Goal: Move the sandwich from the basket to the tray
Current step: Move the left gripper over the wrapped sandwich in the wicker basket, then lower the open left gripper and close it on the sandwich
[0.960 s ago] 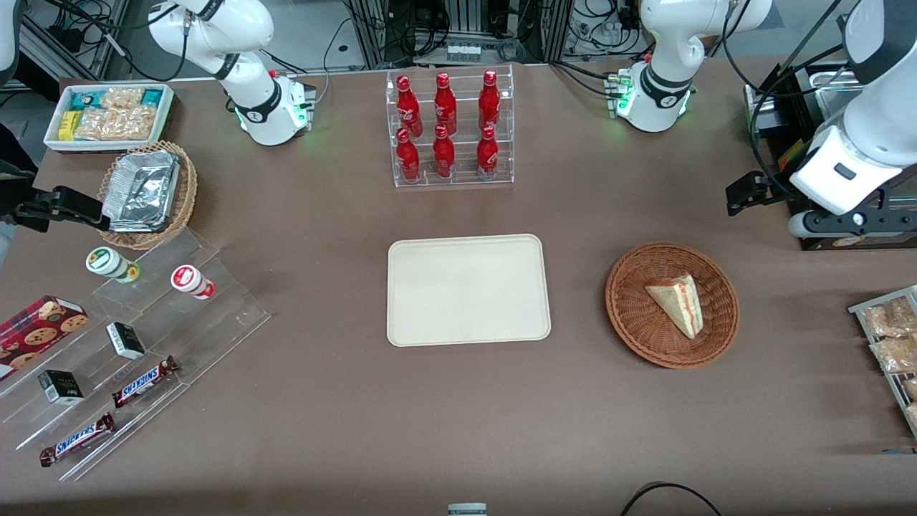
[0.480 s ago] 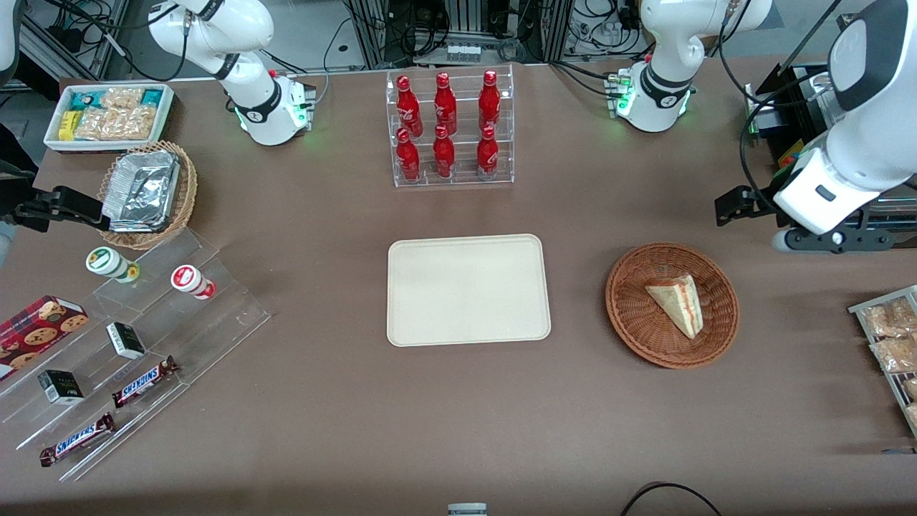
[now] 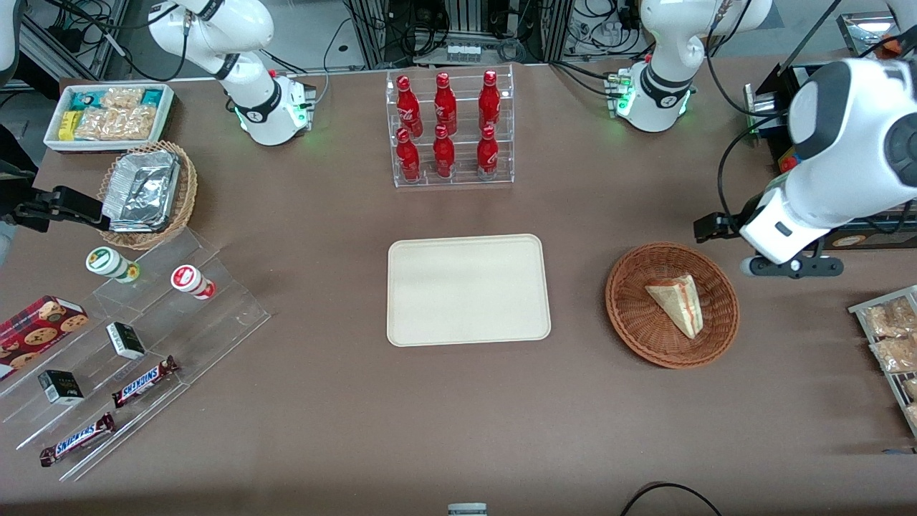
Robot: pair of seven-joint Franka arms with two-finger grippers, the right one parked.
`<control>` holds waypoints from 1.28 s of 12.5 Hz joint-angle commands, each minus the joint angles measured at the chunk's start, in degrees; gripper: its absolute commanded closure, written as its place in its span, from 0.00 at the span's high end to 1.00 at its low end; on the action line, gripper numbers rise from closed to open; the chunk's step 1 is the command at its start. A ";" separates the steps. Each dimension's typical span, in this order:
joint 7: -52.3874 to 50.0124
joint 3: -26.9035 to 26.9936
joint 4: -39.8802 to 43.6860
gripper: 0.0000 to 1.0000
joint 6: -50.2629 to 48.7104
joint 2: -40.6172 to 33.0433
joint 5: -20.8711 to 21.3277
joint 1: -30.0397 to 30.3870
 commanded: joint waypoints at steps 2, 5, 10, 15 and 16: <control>0.87 0.05 -7.85 1.00 7.64 -1.43 -0.04 0.45; 0.09 0.05 -13.21 1.00 15.54 -1.26 -0.03 0.45; -3.60 0.13 -20.88 1.00 28.49 -0.12 -0.03 0.45; -19.12 0.13 -21.06 1.00 33.66 2.78 -0.03 0.01; -22.21 0.05 -21.06 1.00 34.46 3.74 -0.03 -0.25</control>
